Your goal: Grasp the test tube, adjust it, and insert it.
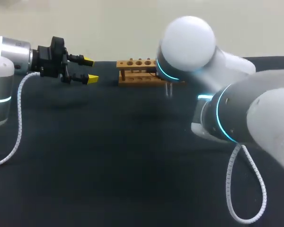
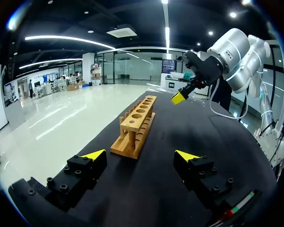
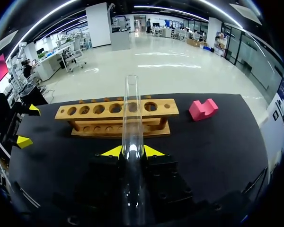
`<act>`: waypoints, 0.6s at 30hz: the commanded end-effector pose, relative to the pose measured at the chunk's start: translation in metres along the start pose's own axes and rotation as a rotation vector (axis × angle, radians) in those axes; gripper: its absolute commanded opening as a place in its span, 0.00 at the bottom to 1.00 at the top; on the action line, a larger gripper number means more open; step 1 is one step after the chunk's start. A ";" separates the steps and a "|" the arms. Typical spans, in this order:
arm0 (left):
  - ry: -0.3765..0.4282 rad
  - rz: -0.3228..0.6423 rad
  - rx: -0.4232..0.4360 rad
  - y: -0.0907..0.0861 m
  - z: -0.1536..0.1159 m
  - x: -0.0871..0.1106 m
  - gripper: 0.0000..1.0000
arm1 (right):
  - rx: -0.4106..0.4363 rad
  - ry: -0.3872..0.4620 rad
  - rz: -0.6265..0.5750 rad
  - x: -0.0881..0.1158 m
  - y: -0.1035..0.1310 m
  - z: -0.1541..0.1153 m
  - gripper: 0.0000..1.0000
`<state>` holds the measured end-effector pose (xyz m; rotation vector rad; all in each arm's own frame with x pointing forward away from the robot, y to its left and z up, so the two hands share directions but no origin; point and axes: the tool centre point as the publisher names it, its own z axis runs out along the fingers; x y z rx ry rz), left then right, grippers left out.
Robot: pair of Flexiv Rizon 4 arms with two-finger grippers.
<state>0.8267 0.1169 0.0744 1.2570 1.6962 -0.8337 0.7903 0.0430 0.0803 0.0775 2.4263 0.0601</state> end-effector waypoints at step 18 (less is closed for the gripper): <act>-0.004 0.002 -0.003 -0.001 0.000 0.001 1.00 | -0.008 0.061 0.005 -0.005 0.011 0.037 0.00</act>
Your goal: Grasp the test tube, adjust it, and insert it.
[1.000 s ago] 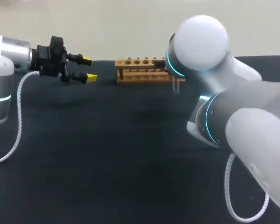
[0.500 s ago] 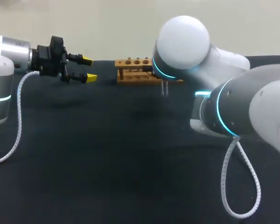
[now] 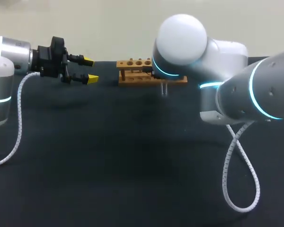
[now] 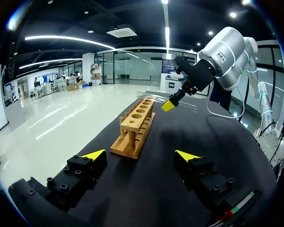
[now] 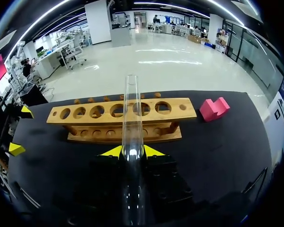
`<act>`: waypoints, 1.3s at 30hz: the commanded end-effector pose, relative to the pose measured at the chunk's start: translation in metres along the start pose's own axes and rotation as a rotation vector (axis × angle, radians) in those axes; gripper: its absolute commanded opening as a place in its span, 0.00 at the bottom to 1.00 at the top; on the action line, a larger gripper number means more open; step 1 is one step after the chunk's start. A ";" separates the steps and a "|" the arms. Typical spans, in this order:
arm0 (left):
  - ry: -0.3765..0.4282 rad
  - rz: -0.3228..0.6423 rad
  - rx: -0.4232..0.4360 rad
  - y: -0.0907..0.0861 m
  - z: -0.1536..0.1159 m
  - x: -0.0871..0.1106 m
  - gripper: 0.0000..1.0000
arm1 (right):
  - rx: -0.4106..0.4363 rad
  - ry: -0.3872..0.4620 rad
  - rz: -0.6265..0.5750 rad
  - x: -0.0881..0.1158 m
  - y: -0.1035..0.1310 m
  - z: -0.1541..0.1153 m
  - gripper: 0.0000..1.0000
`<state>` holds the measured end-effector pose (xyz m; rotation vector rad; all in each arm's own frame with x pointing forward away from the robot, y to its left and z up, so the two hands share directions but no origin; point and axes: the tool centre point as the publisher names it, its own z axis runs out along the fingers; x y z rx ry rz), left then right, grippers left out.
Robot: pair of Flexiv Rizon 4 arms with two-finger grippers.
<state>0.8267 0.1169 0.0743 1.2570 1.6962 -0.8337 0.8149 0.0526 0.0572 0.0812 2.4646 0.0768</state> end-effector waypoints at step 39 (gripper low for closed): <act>-0.004 0.002 -0.003 -0.001 0.000 0.001 1.00 | -0.006 0.130 -0.020 0.014 0.001 0.029 0.00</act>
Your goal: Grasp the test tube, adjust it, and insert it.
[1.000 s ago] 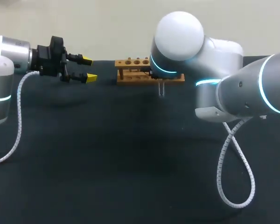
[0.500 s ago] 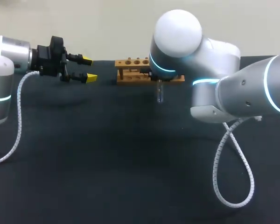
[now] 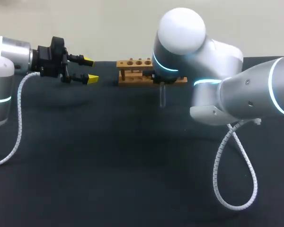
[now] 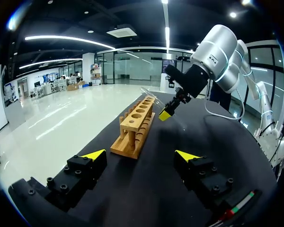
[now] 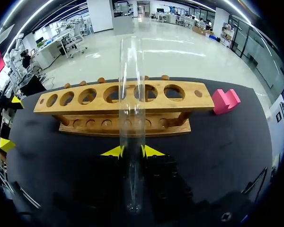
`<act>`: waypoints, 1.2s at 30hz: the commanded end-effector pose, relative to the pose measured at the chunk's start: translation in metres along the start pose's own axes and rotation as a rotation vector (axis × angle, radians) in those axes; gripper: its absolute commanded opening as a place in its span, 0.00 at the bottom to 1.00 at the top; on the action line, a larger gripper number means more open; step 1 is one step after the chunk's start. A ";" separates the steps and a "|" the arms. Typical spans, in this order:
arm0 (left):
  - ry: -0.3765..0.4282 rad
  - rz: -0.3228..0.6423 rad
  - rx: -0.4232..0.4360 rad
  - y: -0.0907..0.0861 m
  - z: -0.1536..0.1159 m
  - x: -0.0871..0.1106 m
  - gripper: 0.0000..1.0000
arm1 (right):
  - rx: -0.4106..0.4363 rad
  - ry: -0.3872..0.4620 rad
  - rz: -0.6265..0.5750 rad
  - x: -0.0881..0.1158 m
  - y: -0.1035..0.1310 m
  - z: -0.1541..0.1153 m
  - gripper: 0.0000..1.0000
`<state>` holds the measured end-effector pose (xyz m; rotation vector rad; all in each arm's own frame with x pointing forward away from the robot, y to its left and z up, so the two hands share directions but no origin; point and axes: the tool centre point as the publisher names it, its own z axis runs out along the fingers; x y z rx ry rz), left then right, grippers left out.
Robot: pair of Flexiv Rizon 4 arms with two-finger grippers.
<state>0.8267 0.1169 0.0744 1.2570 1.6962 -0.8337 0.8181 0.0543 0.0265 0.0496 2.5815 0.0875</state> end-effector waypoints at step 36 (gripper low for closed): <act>-0.004 0.002 -0.003 -0.001 0.000 0.001 1.00 | 0.015 -0.172 0.071 -0.012 -0.002 -0.082 0.00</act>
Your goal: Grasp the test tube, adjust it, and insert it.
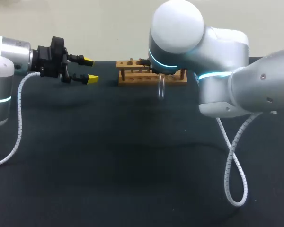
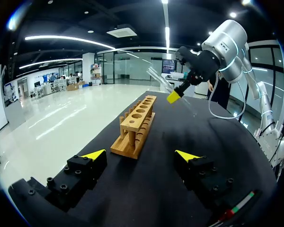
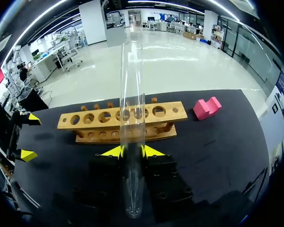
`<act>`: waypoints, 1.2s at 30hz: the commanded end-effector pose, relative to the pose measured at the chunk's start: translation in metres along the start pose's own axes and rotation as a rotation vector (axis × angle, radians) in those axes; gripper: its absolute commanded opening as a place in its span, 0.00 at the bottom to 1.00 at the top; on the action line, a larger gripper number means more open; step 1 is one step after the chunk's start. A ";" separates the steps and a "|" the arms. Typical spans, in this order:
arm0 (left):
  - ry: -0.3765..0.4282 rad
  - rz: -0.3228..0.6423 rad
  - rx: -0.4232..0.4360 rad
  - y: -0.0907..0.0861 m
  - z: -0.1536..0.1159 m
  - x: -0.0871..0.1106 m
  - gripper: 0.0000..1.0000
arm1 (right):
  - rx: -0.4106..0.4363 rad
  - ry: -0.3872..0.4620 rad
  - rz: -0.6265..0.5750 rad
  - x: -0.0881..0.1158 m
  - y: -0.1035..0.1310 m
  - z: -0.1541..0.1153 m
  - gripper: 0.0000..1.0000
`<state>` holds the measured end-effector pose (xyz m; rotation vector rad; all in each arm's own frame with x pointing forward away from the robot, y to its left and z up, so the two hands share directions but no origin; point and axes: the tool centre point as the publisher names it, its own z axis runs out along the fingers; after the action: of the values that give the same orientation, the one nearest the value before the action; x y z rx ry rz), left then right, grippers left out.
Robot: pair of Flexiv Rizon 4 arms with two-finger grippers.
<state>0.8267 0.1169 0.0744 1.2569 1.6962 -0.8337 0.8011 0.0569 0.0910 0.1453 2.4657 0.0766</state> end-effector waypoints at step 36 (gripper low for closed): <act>-0.004 0.002 -0.003 -0.001 0.000 0.001 1.00 | 0.051 -0.199 0.059 0.005 -0.037 -0.063 0.00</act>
<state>0.8267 0.1169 0.0743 1.2569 1.6962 -0.8337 0.7553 0.0192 0.1338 0.2361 2.2686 0.0241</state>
